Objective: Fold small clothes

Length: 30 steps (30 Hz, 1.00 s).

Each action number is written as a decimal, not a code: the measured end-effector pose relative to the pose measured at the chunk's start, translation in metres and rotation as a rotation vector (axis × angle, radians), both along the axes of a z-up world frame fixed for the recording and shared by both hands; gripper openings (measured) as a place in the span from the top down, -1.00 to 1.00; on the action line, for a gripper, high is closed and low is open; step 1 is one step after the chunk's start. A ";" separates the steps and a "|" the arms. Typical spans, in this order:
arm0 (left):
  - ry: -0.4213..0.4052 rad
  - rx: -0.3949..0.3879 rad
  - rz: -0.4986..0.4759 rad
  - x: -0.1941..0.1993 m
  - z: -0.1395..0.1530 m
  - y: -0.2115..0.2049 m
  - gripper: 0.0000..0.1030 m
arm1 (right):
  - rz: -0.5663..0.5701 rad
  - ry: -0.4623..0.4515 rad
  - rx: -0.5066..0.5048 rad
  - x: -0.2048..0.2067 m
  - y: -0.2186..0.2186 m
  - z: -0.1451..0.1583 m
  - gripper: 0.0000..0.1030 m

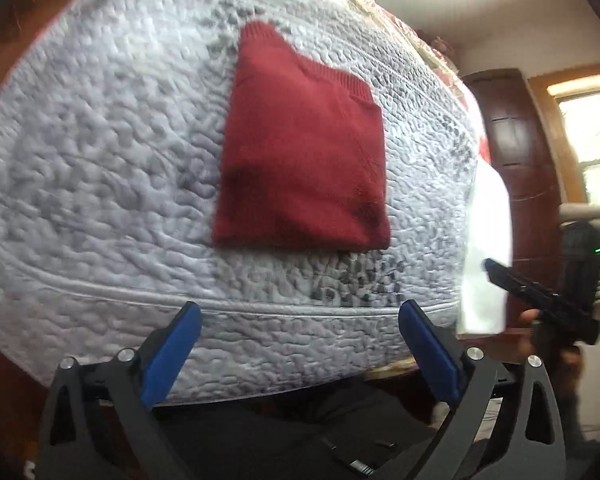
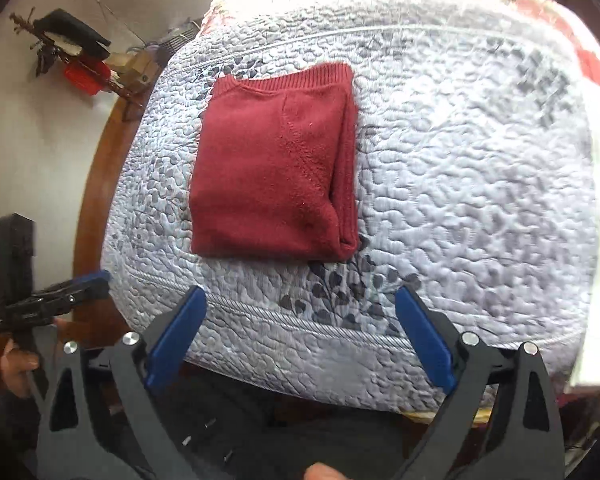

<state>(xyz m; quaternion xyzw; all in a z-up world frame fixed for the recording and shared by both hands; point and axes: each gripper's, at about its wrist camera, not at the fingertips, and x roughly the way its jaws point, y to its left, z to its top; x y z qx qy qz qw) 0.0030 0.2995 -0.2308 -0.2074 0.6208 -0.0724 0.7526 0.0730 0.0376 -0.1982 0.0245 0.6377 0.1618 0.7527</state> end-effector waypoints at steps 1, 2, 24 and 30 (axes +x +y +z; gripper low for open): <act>-0.023 0.067 -0.007 -0.005 0.024 -0.004 -0.92 | -0.006 -0.035 -0.038 -0.011 0.005 0.021 -0.90; -0.053 0.090 -0.008 -0.012 0.047 -0.007 -0.92 | -0.016 -0.059 -0.045 -0.021 -0.009 0.039 -0.92; -0.276 0.088 -0.042 -0.059 0.219 -0.048 -0.92 | -0.010 -0.266 -0.149 -0.090 0.017 0.204 -0.93; -0.258 0.085 -0.050 -0.062 0.211 -0.053 -0.92 | -0.027 -0.252 -0.170 -0.097 0.014 0.200 -0.93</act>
